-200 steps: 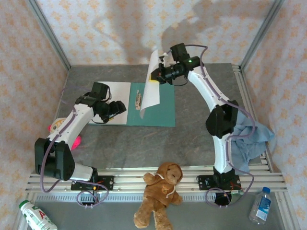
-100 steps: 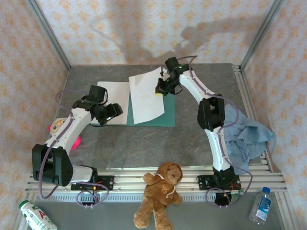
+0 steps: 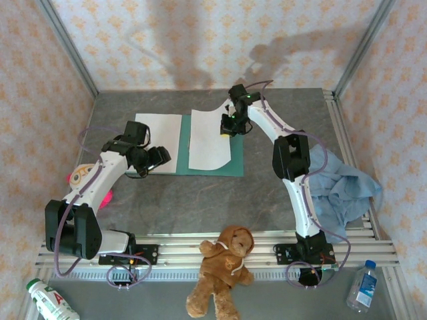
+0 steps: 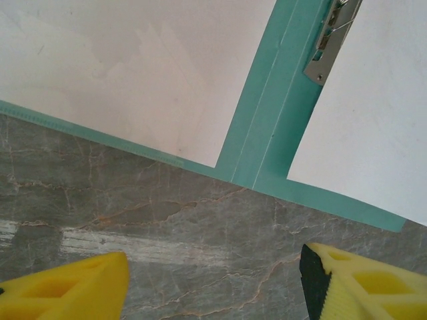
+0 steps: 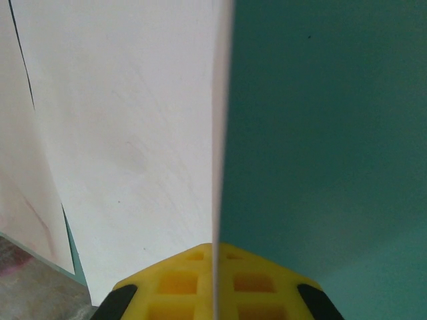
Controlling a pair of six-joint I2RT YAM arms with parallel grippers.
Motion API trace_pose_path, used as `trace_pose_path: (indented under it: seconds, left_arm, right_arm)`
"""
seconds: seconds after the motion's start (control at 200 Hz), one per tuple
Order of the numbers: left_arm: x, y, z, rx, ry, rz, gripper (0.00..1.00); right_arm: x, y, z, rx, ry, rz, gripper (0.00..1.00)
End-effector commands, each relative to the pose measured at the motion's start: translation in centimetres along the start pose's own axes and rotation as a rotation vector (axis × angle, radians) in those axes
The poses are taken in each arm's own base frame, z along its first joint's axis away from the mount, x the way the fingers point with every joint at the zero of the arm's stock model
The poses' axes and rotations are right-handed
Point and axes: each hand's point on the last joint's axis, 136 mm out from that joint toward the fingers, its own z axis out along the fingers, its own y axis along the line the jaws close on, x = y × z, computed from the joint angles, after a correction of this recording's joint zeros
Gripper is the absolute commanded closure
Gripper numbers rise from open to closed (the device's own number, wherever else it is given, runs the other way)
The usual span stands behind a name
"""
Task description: Put the files into the folder
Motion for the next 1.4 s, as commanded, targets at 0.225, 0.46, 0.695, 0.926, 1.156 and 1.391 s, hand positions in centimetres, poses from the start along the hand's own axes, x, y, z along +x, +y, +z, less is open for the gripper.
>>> trace_pose_path:
  seconds: [0.225, 0.46, 0.695, 0.926, 1.156, 1.391]
  left_arm:
    - [-0.1, 0.7, 1.2, -0.018, 0.011, -0.010, 0.32]
    - [-0.5, 1.1, 2.4, -0.040, 0.008, -0.009, 0.32]
    - [-1.0, 1.2, 3.0, -0.048, -0.003, -0.009, 0.32]
    - [-0.8, 1.3, 3.3, -0.050, 0.006, -0.012, 0.32]
    - [-0.8, 1.4, 3.3, -0.055, 0.010, -0.009, 0.33]
    - [-0.8, 1.3, 3.4, -0.056, 0.016, -0.010, 0.33]
  right_arm:
    - [-0.3, 0.2, -2.4, 0.040, -0.070, -0.001, 1.00]
    - [-0.1, -0.7, -2.3, 0.069, -0.065, -0.002, 1.00]
    - [0.1, -1.3, -2.6, 0.073, -0.068, 0.004, 1.00]
    - [0.1, -1.4, -2.6, 0.071, -0.075, -0.011, 1.00]
    - [0.2, -1.4, -2.6, 0.062, -0.068, 0.000, 1.00]
    - [0.1, -1.1, -2.6, 0.047, -0.071, -0.002, 1.00]
